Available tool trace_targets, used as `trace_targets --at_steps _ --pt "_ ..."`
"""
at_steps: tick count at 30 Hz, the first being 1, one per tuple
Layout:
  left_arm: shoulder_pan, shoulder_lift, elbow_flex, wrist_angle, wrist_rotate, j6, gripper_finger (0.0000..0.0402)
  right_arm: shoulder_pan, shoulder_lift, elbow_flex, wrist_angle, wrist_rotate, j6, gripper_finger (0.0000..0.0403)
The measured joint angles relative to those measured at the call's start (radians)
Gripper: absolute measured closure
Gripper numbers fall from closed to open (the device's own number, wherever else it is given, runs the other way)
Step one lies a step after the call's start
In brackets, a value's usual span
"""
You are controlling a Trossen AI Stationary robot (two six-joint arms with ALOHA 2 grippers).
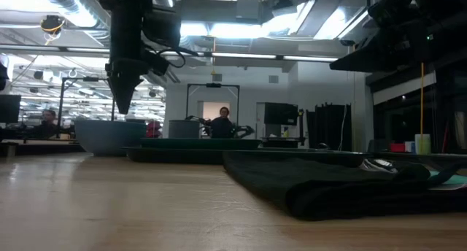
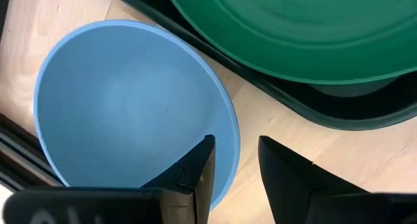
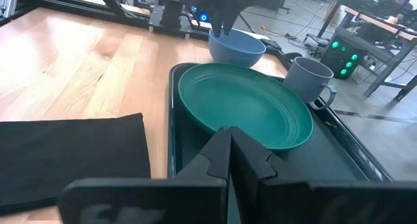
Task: Set up tray
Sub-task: Put the blue bowl on the green plate on the green serving tray
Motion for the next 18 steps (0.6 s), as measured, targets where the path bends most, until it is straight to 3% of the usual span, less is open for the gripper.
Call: trace_targets --at_steps 18 --pt "0.000 0.000 -0.131 0.088 0.000 0.018 0.0304 0.000 0.000 0.000 0.014 0.000 -0.004 0.0392"
